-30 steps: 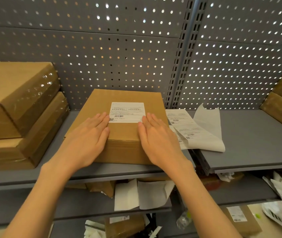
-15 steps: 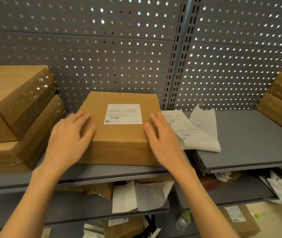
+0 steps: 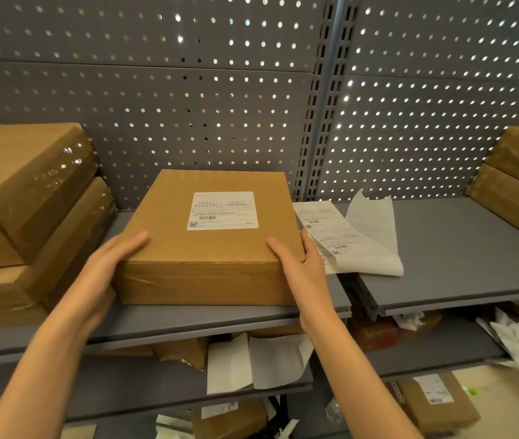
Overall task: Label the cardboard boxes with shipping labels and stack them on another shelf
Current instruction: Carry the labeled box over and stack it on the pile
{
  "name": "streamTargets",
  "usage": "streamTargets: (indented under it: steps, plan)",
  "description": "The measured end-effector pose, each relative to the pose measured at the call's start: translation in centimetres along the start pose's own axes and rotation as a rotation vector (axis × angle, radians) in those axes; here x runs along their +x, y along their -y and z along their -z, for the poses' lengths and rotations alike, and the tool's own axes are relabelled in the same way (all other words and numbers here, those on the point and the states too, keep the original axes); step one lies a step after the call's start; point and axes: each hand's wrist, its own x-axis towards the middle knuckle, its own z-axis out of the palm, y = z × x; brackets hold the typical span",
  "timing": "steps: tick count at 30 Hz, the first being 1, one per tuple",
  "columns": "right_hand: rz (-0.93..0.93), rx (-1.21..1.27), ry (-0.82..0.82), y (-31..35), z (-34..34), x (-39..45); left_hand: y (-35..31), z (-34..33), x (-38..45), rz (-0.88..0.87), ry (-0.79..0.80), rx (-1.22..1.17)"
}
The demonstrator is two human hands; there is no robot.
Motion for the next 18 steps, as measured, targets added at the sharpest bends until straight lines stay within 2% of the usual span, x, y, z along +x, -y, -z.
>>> streamTargets:
  steps: [7,18]
  plan:
    - [0.042,0.059,-0.013,-0.1,-0.3,-0.2,0.3,0.1,0.0,-0.099,-0.012,-0.105]
    - [0.358,0.16,-0.19,3.6,-0.2,0.0,-4.3,-0.5,0.1,-0.475,-0.024,-0.16]
